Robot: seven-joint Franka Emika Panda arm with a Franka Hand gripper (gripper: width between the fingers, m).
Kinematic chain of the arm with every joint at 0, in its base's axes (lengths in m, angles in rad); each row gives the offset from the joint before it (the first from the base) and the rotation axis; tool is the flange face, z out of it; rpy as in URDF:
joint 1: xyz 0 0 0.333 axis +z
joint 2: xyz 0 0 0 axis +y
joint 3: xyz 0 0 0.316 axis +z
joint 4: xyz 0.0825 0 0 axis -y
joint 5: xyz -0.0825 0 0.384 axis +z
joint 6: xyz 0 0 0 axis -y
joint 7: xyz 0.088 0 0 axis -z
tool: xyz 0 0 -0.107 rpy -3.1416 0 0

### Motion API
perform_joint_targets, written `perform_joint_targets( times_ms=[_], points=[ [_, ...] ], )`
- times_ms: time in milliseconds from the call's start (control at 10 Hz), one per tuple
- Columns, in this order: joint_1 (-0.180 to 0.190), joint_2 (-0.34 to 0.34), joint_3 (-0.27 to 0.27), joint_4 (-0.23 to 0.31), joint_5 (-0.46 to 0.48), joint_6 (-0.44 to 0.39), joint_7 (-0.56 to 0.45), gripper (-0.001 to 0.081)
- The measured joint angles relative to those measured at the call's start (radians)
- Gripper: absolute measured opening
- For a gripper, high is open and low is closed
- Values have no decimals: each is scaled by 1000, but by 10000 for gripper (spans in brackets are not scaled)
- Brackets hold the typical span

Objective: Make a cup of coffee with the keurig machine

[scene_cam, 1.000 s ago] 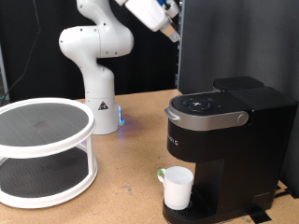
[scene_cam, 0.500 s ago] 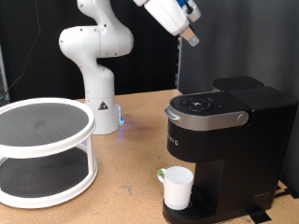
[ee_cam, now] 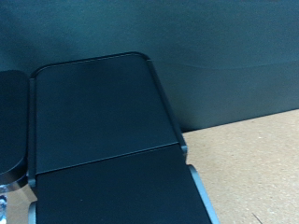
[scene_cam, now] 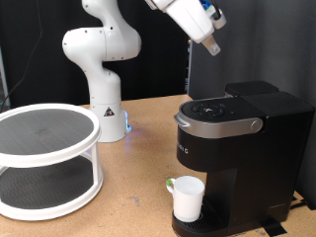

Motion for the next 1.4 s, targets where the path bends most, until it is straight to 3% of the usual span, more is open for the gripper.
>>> perform_joint_targets(
  times_ms=[300,500,800,1400],
  points=[
    [0,49,-3,63,-42,-86,-21,806],
    [-2,65,-4,81,-66,-89,-31,806],
    [-5,69,-3,85,-132,-62,-22,806],
    [-5,82,2,75,-141,-25,51,806]
  ],
)
